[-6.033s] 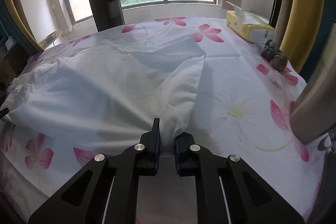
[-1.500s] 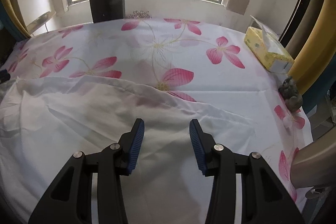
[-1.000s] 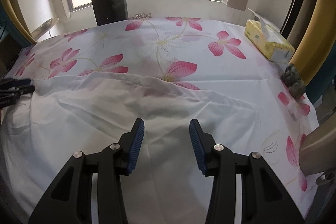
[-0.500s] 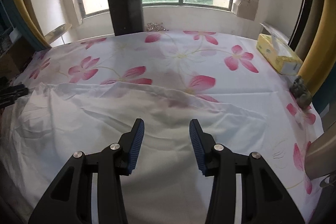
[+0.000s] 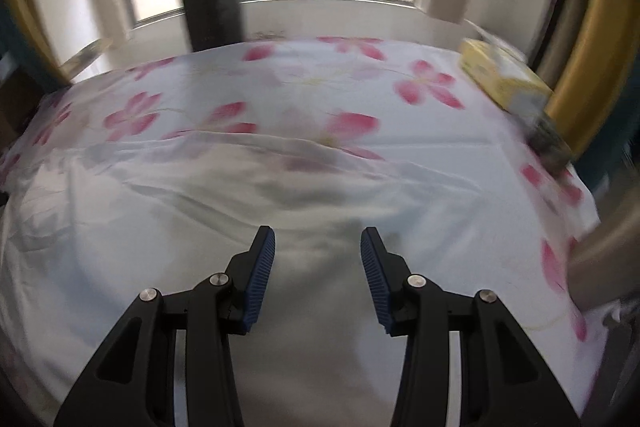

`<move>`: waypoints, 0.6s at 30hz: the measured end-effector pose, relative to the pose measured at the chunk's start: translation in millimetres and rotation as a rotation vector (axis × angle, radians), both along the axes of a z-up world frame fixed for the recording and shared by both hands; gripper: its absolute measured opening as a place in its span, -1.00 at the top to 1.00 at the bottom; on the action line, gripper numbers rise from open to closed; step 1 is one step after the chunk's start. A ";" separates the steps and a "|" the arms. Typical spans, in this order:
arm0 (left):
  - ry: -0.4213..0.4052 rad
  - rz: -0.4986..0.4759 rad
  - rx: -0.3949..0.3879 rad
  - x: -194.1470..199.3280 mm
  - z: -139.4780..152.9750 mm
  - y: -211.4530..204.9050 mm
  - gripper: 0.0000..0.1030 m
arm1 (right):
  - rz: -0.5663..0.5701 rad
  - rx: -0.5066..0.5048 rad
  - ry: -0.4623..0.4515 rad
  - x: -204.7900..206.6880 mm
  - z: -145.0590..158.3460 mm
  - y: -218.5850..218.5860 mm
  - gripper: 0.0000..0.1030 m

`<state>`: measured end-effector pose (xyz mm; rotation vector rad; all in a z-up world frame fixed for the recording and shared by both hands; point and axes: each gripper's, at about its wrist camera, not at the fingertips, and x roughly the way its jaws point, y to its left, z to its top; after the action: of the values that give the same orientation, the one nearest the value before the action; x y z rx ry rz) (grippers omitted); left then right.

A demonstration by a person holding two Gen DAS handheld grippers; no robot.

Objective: Fold large clothes

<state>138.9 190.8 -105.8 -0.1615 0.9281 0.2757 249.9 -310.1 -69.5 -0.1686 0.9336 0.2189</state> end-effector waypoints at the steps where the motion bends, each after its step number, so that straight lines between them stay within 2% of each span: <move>1: 0.001 0.000 0.003 2.5 -1.0 0.5 0.09 | -0.022 -0.008 -0.003 0.1 0.3 -10.6 0.14; 4: -0.010 -0.011 0.008 6.5 -2.0 -1.2 0.11 | -0.072 -0.038 -0.008 2.9 -0.1 -32.4 0.14; 6: -0.020 -0.030 -0.002 8.7 -2.1 -3.2 0.70 | -0.120 -0.050 -0.011 6.7 -0.3 -49.1 0.14; 7: -0.022 -0.050 -0.012 8.9 -1.9 -4.4 0.81 | -0.157 -0.058 -0.016 10.2 -0.8 -60.0 0.14; 11: -0.028 -0.061 -0.009 6.1 -2.4 -7.0 0.89 | -0.204 -0.047 -0.020 25.4 -0.8 -84.5 0.14; 15: -0.014 -0.027 0.002 0.4 -1.2 -0.3 0.90 | -0.162 -0.035 -0.030 40.7 -0.3 -92.4 0.15; 17: -0.002 -0.024 0.018 -1.2 -0.8 0.8 0.90 | -0.122 -0.063 -0.015 48.5 -5.0 -89.3 0.49; 18: 0.006 -0.027 0.024 -2.6 -1.2 1.7 0.90 | -0.115 -0.080 -0.002 50.7 -8.3 -88.3 0.88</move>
<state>136.3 192.5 -107.0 -0.1261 0.9319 0.2623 300.6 -398.5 -77.7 -0.1885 0.9480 0.0749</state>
